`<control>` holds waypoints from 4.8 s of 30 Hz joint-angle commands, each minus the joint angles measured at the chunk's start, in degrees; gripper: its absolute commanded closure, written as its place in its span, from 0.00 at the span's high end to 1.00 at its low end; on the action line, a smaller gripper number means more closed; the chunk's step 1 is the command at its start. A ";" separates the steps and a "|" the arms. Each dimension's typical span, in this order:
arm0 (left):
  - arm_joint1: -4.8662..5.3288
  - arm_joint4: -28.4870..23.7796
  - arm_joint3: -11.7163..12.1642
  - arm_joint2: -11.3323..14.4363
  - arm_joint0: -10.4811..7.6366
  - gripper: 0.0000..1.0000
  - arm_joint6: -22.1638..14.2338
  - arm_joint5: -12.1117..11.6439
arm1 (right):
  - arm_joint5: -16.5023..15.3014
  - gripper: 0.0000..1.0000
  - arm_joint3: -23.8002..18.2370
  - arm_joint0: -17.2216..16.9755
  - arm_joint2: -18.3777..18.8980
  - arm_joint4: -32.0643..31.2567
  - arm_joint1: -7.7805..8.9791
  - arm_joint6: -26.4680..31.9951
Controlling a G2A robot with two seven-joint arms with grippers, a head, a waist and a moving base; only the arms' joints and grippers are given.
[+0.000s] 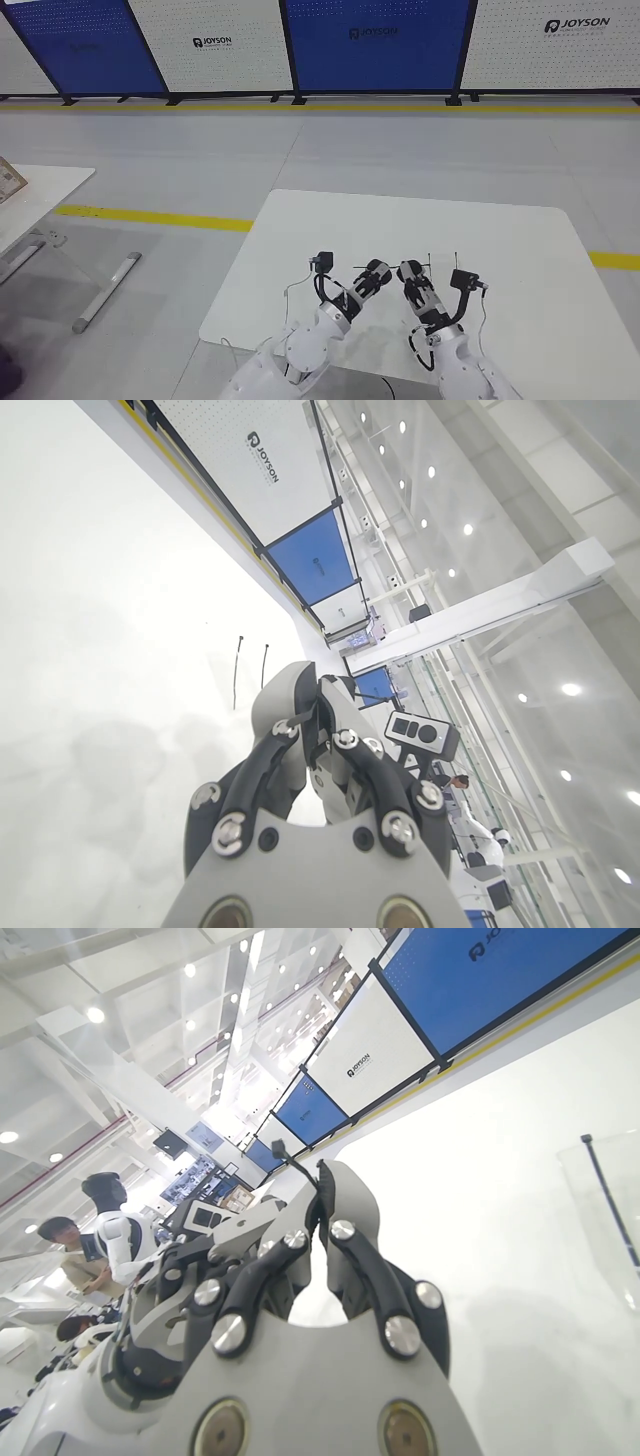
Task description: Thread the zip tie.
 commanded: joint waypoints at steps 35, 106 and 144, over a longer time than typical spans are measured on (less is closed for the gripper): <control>-0.42 -0.22 0.15 0.50 -0.34 0.00 0.47 -0.06 | -2.34 0.00 -1.00 -0.82 1.10 -1.62 0.33 -1.08; -0.91 0.90 0.01 1.09 0.66 0.29 2.36 0.01 | -0.45 0.00 -1.22 -1.64 2.36 -7.11 1.07 -4.01; -1.06 -1.38 -0.49 -0.06 1.49 0.00 3.04 -1.36 | 0.32 0.55 -2.43 -2.82 2.78 -7.77 1.07 -6.21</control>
